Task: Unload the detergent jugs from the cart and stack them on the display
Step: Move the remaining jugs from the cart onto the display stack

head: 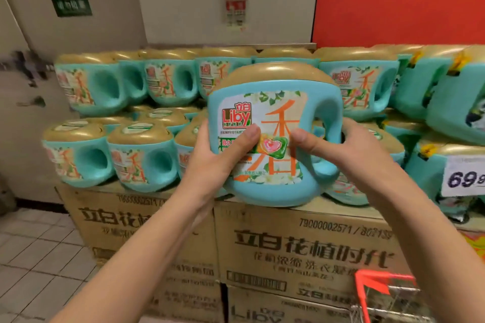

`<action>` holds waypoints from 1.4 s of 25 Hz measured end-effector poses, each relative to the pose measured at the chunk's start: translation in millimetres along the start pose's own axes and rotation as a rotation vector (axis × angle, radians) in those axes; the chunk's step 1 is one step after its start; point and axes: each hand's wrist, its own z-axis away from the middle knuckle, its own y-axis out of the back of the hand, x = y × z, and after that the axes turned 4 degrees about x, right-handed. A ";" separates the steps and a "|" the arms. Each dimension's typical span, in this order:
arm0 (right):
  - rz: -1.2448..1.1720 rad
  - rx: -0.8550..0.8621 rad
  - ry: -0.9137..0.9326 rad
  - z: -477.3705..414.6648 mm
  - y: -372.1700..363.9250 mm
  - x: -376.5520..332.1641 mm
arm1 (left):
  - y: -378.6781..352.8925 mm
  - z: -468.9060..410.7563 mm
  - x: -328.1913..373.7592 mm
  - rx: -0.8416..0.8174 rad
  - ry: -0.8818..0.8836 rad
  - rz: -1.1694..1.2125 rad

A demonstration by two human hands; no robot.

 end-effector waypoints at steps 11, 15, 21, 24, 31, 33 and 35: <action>0.207 0.227 0.097 -172.4 1.9 18.6 | -21.1 -210.0 -7.7 -0.107 -0.159 -0.296; 0.274 0.308 0.116 -208.8 -7.2 47.3 | -29.9 -255.4 -32.0 -0.162 -0.111 -0.295; 0.406 0.427 0.128 -222.4 -15.6 75.7 | -36.2 -286.7 -60.0 -0.203 -0.097 -0.290; 0.464 0.439 0.163 -217.3 -15.3 82.3 | -38.7 -287.7 -62.4 -0.189 -0.098 -0.289; 0.343 0.883 0.257 -202.9 67.2 106.9 | -40.5 -283.2 -63.8 -0.157 -0.119 -0.322; 0.289 0.806 0.102 -202.2 80.1 123.0 | -41.5 -280.6 -64.2 -0.141 -0.129 -0.331; 0.268 0.666 0.024 -204.8 74.9 135.3 | -42.7 -279.1 -64.2 -0.128 -0.133 -0.335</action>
